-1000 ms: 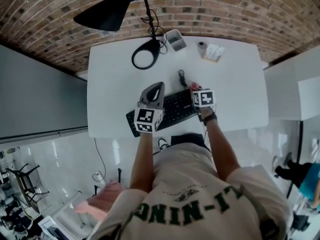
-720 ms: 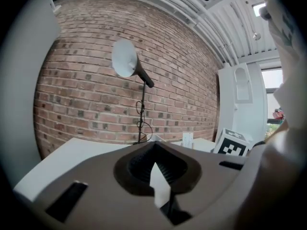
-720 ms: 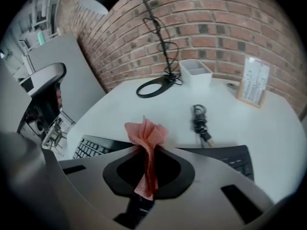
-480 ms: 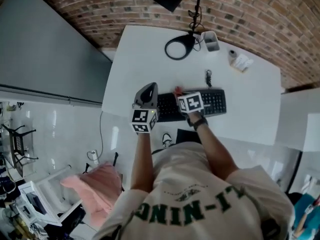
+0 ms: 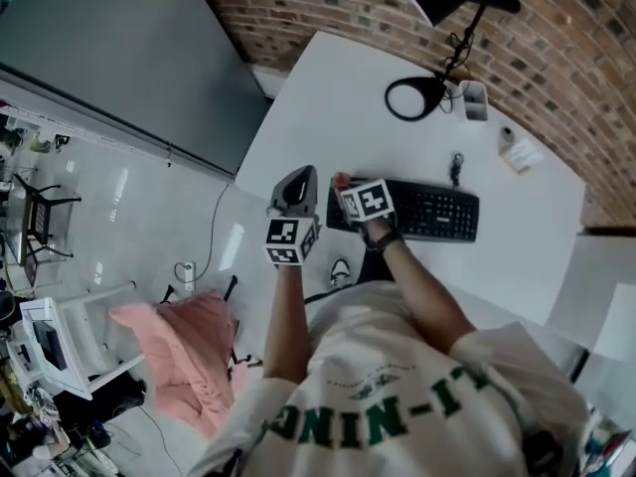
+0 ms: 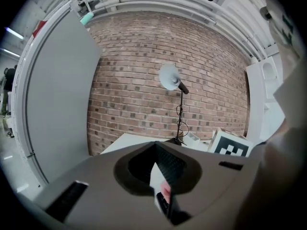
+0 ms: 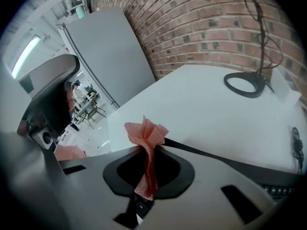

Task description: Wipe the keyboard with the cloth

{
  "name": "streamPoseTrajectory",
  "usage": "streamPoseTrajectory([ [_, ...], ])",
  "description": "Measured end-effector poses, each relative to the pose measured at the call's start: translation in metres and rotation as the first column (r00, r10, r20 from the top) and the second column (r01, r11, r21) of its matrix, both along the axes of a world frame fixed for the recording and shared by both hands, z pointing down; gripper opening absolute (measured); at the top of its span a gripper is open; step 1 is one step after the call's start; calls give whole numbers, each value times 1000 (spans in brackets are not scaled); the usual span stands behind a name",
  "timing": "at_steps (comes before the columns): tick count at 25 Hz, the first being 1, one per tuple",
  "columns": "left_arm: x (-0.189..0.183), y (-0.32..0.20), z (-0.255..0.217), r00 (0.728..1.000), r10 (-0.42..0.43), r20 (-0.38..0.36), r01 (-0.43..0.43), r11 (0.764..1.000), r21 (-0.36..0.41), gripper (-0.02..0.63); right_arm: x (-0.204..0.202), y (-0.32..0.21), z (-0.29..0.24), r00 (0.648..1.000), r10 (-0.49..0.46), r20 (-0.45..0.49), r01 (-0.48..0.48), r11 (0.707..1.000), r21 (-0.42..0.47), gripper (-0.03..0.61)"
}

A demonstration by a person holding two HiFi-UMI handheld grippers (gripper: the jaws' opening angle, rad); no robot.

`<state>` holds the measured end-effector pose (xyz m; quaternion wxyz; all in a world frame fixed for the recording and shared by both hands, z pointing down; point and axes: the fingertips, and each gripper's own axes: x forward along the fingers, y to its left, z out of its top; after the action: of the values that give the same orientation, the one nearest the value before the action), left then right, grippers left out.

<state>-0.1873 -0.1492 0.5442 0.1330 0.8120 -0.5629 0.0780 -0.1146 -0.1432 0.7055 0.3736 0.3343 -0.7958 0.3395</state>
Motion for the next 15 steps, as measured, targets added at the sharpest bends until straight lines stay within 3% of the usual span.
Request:
streamPoseTrajectory([
  [7,-11,9,4,1000,-10,5,11,1000,-24,0,-17,8,17,997,-52,-48,51,998,-33,25],
  [13,-1,1,5,999,49,-4,-49,999,-13,0,-42,20,-1,994,-85,75,90,993,-71,25],
  [15,1,-6,5,999,43,-13,-43,999,-9,0,-38,18,-1,994,-81,72,86,994,-70,25],
])
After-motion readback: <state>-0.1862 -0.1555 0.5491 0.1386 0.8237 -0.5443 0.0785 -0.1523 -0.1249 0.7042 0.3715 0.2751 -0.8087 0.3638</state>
